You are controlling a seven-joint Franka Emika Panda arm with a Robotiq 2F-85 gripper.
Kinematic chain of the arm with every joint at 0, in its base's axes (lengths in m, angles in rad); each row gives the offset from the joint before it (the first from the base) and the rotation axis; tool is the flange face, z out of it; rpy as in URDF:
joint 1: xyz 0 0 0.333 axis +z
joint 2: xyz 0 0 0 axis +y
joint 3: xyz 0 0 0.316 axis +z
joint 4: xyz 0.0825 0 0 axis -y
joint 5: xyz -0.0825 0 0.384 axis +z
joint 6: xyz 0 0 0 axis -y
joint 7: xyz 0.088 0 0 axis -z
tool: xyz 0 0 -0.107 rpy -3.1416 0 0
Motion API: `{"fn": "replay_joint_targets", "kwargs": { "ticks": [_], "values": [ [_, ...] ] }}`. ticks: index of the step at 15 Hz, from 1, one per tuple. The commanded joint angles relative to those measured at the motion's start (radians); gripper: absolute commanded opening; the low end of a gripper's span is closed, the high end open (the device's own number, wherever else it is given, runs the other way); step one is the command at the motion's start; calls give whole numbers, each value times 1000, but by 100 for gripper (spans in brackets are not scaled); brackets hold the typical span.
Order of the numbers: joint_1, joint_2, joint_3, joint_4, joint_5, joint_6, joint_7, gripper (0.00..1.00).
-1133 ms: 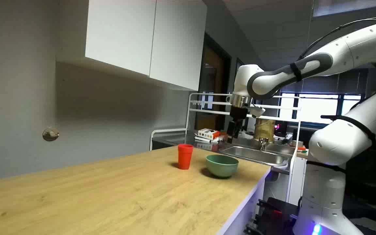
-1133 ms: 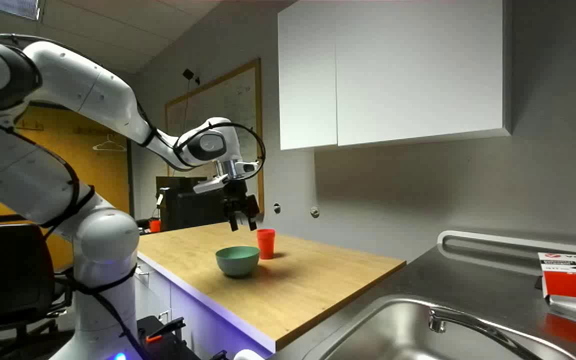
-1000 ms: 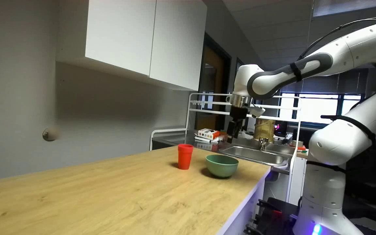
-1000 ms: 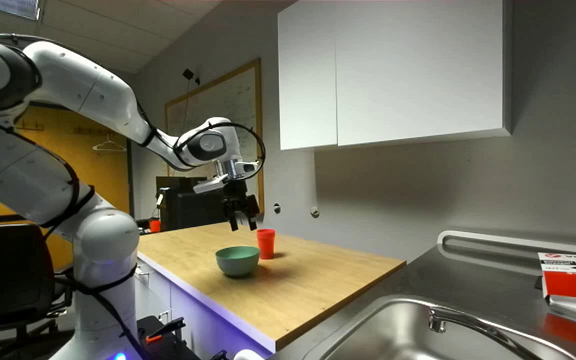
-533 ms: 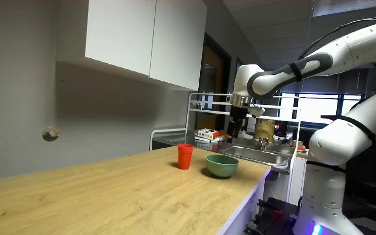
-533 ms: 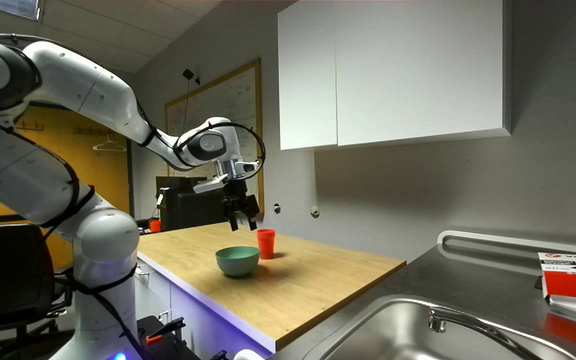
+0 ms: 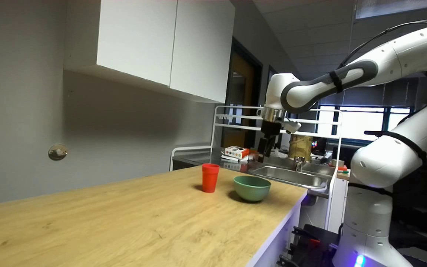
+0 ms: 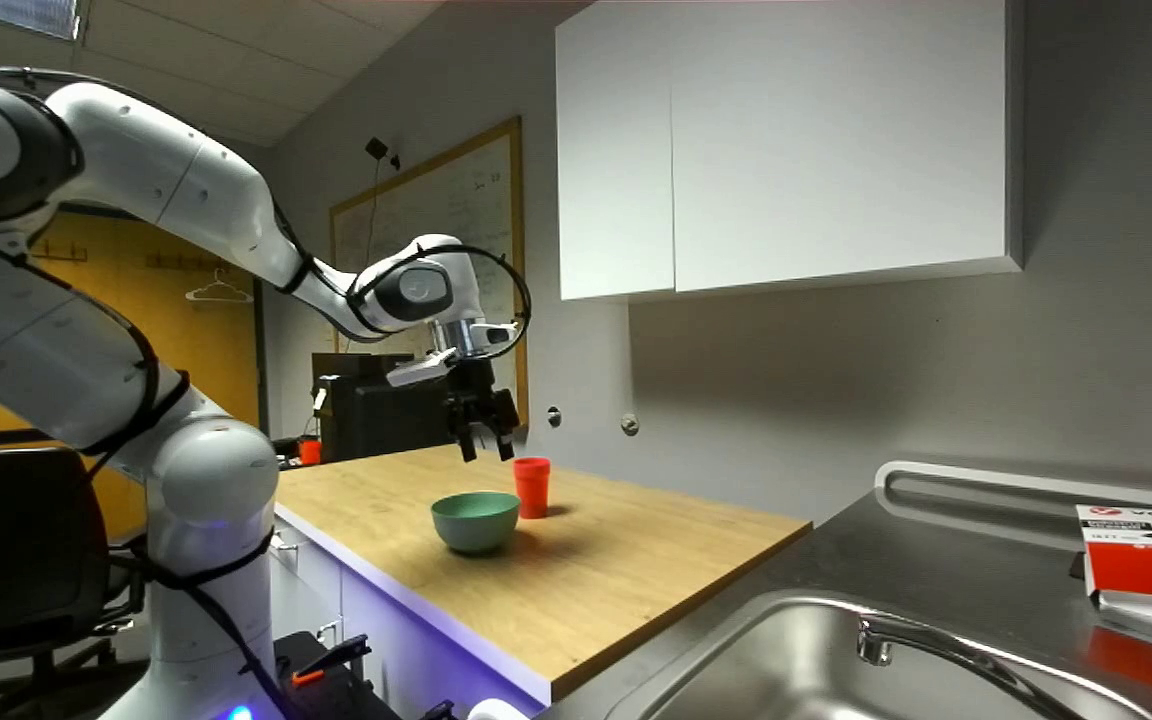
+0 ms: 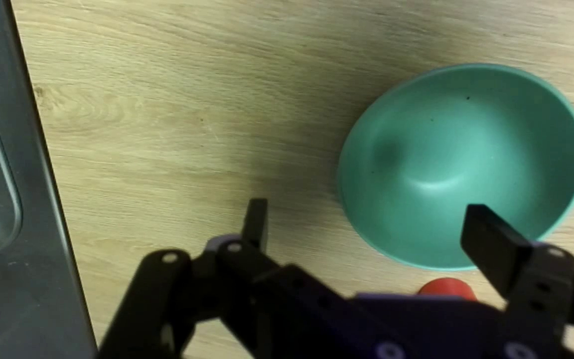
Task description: Pour the contents in the orange cup into the bowl.
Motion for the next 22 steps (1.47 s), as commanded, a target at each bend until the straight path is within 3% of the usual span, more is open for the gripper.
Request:
{"fn": "replay_joint_targets", "kwargs": {
  "ticks": [1,12,17,22],
  "values": [
    [6,5,-2,6,1,-4,10,100],
    [39,80,62,56,-32,66,16,100],
    [48,179,97,127,-69,134,6,100],
    [63,292,87,227,-81,150,-20,100]
  ]
}}
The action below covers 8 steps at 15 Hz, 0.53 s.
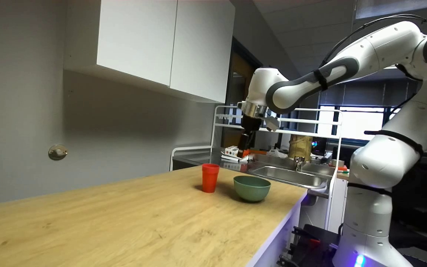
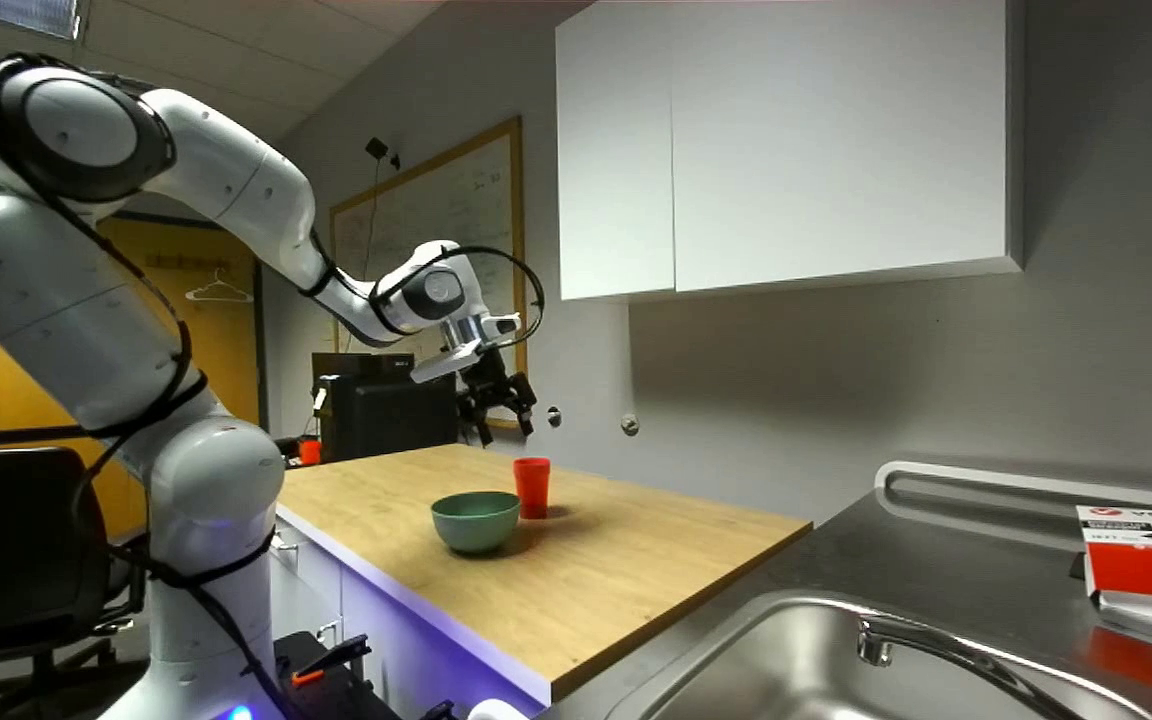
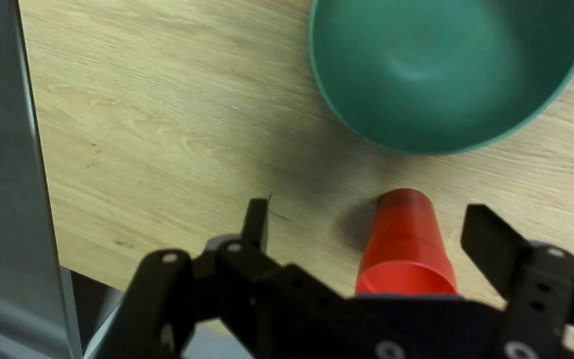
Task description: Pour the contents in the orange cup into the bowl.
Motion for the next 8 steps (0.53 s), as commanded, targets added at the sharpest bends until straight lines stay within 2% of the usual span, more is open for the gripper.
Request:
{"fn": "replay_joint_targets", "kwargs": {
  "ticks": [1,8],
  "values": [
    [12,119,-9,109,-13,-1,-24,100],
    [53,299,-16,257,18,-16,-78,100]
  ]
}}
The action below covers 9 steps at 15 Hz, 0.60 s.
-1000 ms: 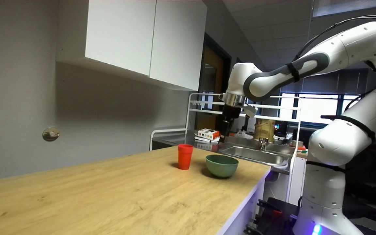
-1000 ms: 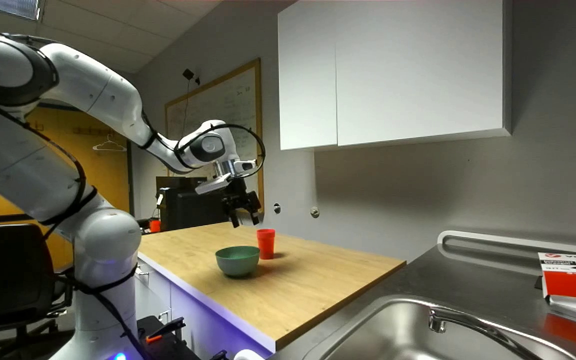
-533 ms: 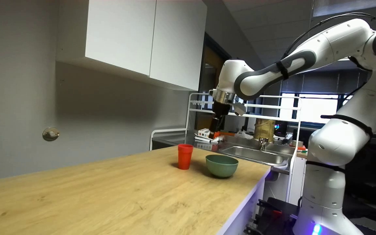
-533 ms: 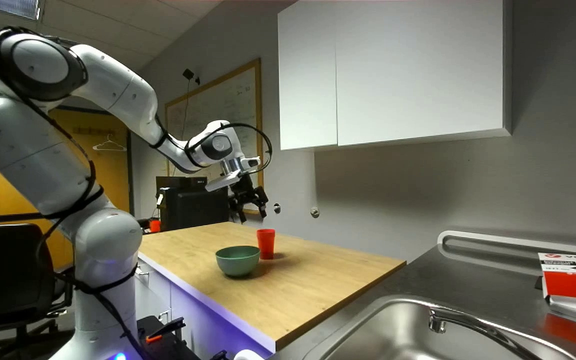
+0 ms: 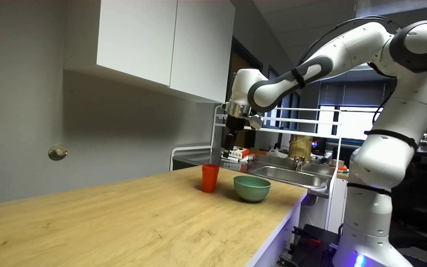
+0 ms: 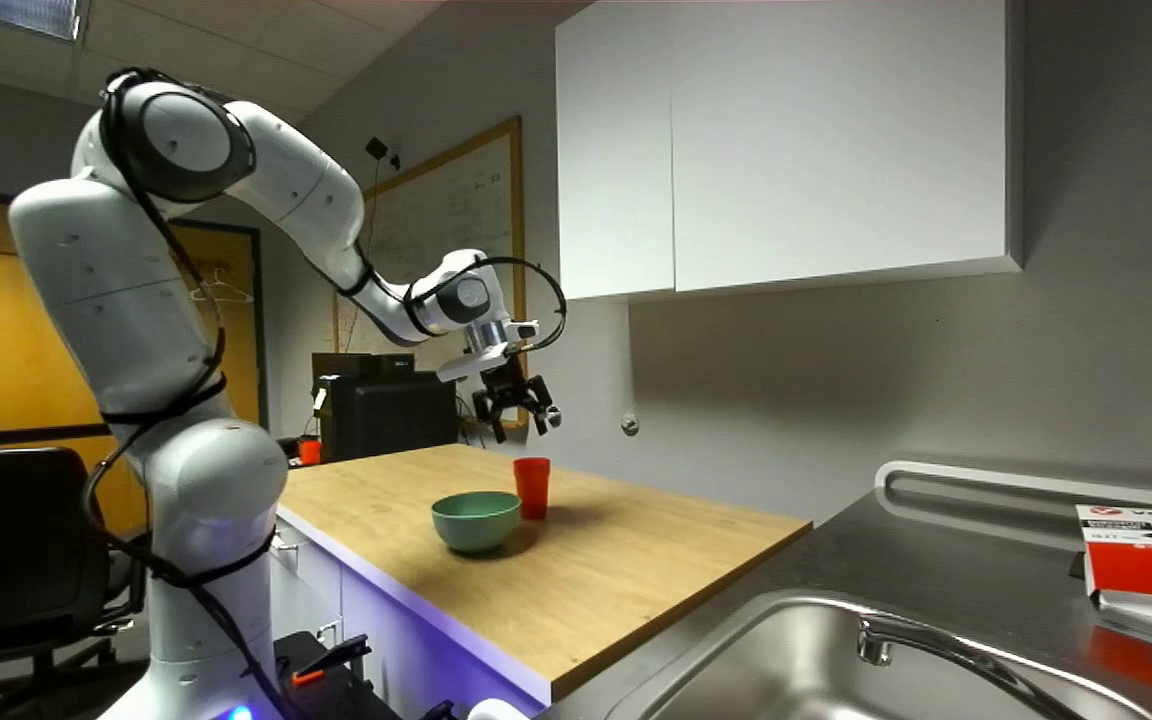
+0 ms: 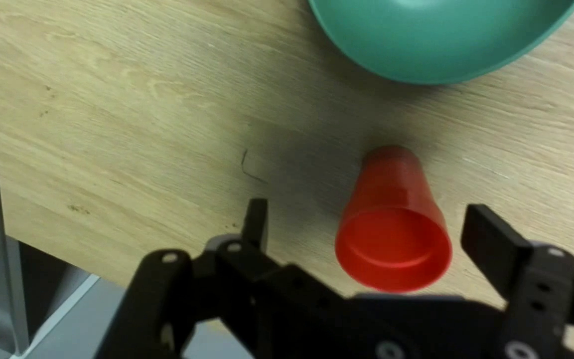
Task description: Pour the contents in the orange cup into the bowl.
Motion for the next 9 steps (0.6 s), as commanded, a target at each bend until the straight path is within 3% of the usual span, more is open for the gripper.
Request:
{"fn": "replay_joint_targets", "kwargs": {
  "ticks": [1,9],
  "values": [
    [25,117,-14,112,14,-23,-53,100],
    [12,297,-53,240,33,-31,-151,100]
  ]
}}
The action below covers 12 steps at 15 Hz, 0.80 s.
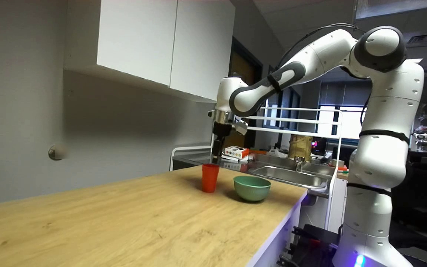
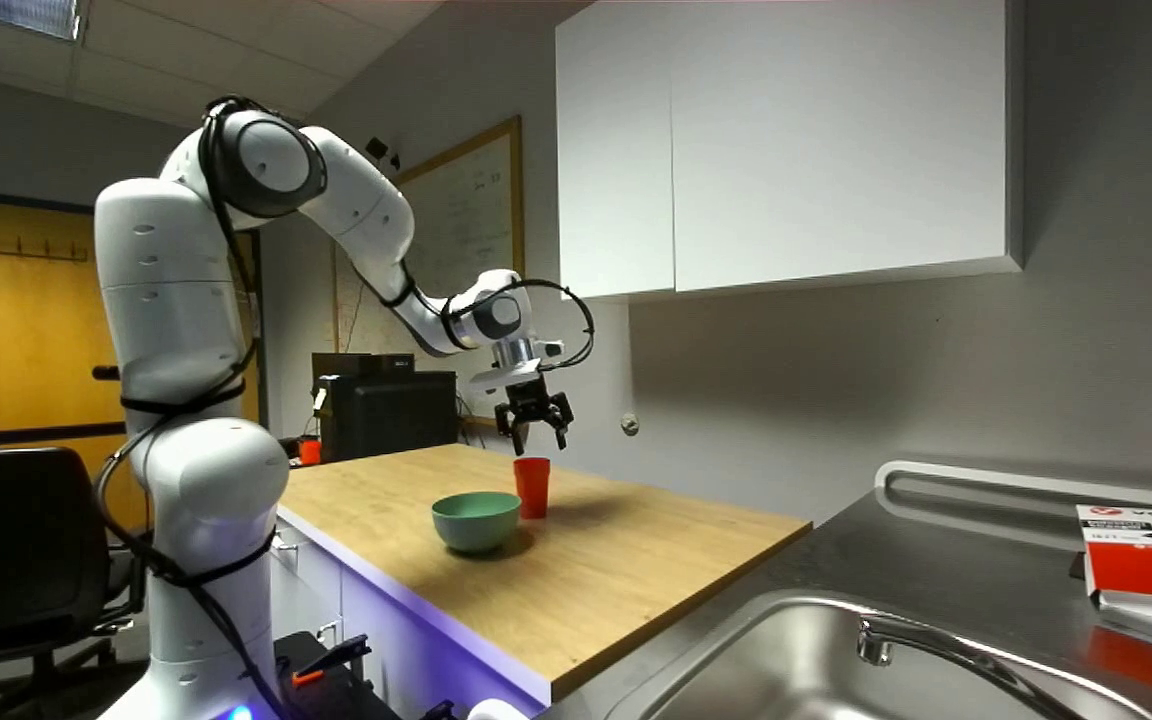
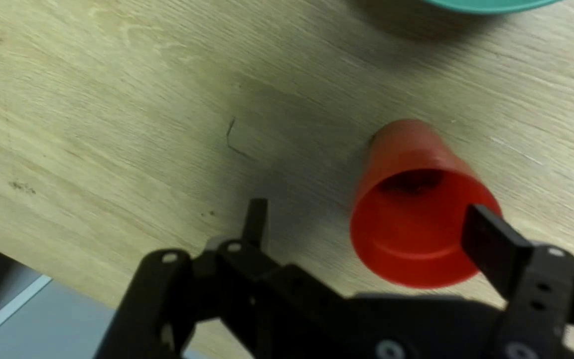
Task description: Pour the contents in the orange cup into the bowl.
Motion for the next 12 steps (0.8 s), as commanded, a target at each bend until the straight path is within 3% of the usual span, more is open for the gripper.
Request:
{"fn": "replay_joint_targets", "kwargs": {
  "ticks": [1,5,6,7,12],
  "values": [
    [-4,84,-29,86,28,-30,-76,100],
    [-18,138,-44,128,27,-41,-119,100],
    [-21,148,-48,136,23,-41,-126,91],
    [-24,157,-51,142,22,-41,-130,75],
    [-38,182,-59,160,28,-48,-147,34]
  ]
}}
